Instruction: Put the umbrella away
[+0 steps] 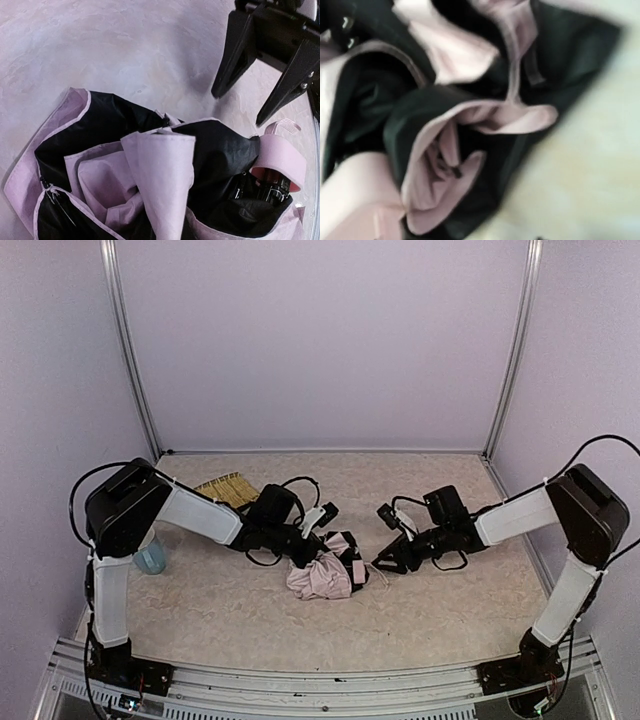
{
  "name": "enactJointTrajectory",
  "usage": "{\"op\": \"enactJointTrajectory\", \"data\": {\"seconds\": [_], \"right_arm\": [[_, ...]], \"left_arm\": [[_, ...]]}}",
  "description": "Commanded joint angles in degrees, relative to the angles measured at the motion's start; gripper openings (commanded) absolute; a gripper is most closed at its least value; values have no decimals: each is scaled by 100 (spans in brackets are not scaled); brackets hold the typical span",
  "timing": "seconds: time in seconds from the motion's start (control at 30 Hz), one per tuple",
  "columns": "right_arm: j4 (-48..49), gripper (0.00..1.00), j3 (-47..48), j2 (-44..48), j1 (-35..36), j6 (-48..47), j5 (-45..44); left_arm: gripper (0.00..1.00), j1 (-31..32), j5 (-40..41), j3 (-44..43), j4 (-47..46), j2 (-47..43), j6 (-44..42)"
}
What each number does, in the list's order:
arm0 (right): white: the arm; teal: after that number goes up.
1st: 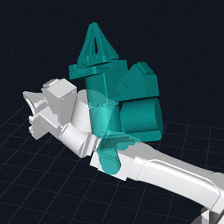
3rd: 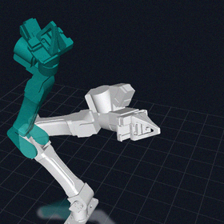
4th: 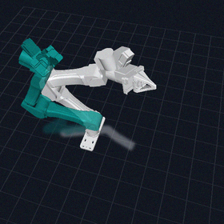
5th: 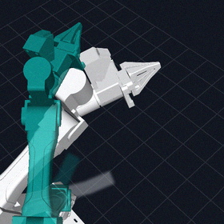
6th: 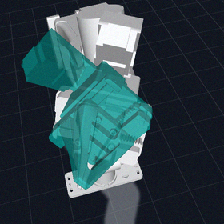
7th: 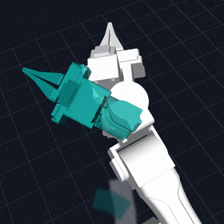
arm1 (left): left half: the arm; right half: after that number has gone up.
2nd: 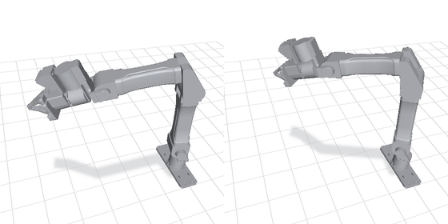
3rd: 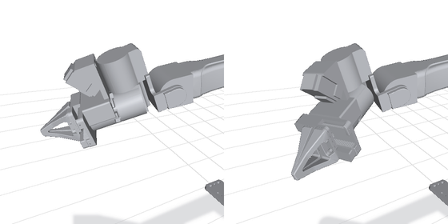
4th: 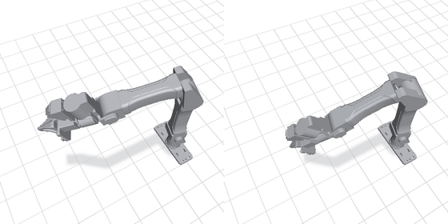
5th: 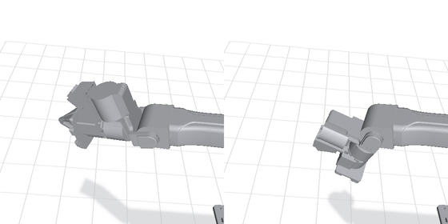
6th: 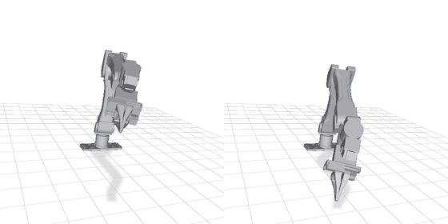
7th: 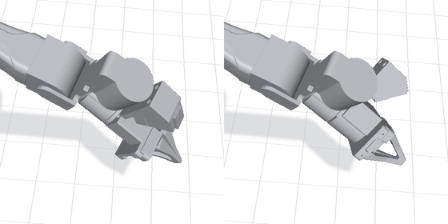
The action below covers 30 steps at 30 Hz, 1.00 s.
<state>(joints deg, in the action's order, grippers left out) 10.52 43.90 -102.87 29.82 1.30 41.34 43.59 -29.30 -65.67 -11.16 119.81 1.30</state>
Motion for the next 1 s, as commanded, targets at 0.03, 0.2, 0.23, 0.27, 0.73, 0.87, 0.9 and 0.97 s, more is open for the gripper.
{"op": "enactJointTrajectory", "data": {"seconds": [0.03, 0.2, 0.23, 0.27, 0.73, 0.87, 0.9, 0.97], "right_arm": [[-640, 57, -71, 1364, 407, -792, -1433], [-667, 73, 45, 1841, 1443, -2201, -2248], [-716, 77, 192, 1744, 1613, -2441, -2419], [-791, 79, 313, 1608, 1783, -2637, -2573], [-2039, 71, 2102, -1030, 2316, -3682, -2910], [-2277, 58, 1971, -1253, 2274, -3302, -2625], [-2285, 56, 1890, -1260, 2263, -3180, -2565], [-2317, 52, 1757, -1281, 2208, -2952, -2482]], "left_arm": [[12, 0, 371, 116, 1120, 786, -192], [17, 7, 265, 48, 1244, 874, -250], [18, 1, 260, 37, 1266, 880, -272], [18, 1, 265, 32, 1282, 888, -294], [33, -19, 336, -567, 1834, 965, -441], [56, -258, 550, -662, 1326, 446, 75], [62, -374, 513, -611, 1085, 252, 255], [80, -619, 235, -408, 408, -300, 654]]}}
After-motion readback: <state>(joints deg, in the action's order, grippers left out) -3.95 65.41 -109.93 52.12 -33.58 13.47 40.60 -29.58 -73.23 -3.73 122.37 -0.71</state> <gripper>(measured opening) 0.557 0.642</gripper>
